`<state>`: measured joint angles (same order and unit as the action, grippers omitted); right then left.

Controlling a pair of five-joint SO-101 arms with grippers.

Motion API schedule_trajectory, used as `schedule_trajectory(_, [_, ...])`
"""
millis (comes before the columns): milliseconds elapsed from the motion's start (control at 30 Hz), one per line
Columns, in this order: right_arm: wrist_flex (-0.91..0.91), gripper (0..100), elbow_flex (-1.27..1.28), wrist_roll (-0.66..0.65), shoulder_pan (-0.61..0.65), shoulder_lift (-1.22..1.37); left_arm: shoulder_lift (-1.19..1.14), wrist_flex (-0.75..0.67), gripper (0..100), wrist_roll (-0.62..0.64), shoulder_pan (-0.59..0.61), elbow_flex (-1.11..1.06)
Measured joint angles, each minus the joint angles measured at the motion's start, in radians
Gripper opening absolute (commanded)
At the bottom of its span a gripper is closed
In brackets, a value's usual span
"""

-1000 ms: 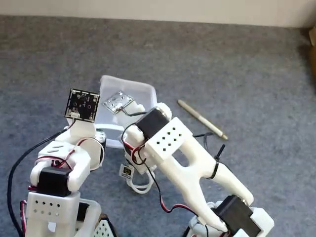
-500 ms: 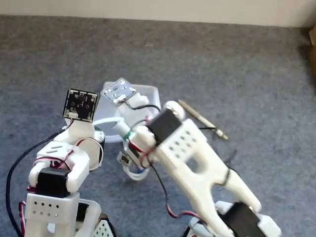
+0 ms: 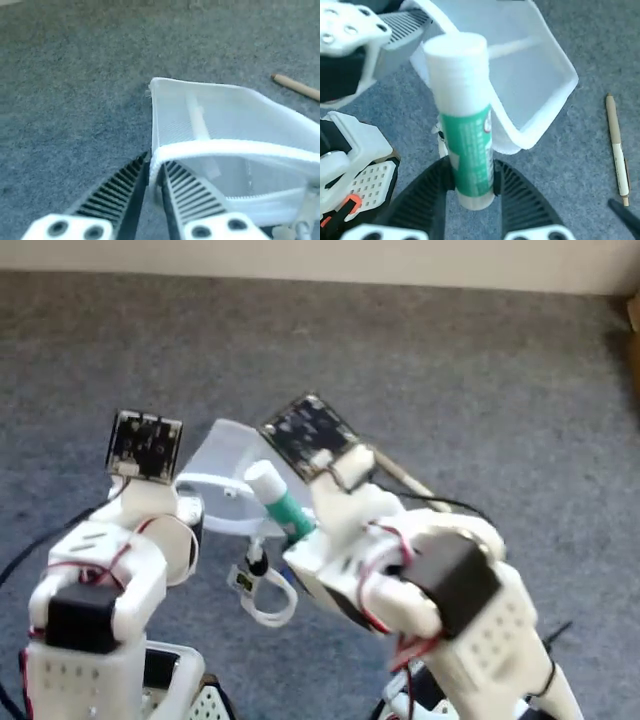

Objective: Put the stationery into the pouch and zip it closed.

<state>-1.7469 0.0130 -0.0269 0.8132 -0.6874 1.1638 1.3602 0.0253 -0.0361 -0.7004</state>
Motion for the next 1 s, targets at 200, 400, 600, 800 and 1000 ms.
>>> schedule_trajectory(200, [0.051, 0.5, -0.005, 0.000, 0.000, -0.112, -0.252, 0.086, 1, -0.006, -0.002, 0.218])
schedule_trajectory(400, [0.180, 0.5, -0.005, 0.005, 0.000, -0.164, -0.400, 0.183, 1, -0.006, -0.002, 0.393])
schedule_trajectory(600, [0.413, 0.5, 0.166, 0.006, 0.000, -0.178, -0.511, 0.193, 1, -0.008, -0.002, 0.493])
schedule_trajectory(800, [0.740, 0.5, 0.446, 0.006, 0.000, -0.189, -0.624, 0.238, 1, -0.008, -0.002, 0.638])
schedule_trajectory(1000, [1.108, 0.5, 0.684, 0.008, -0.002, -0.230, -0.743, 0.250, 1, -0.008, 0.000, 0.769])
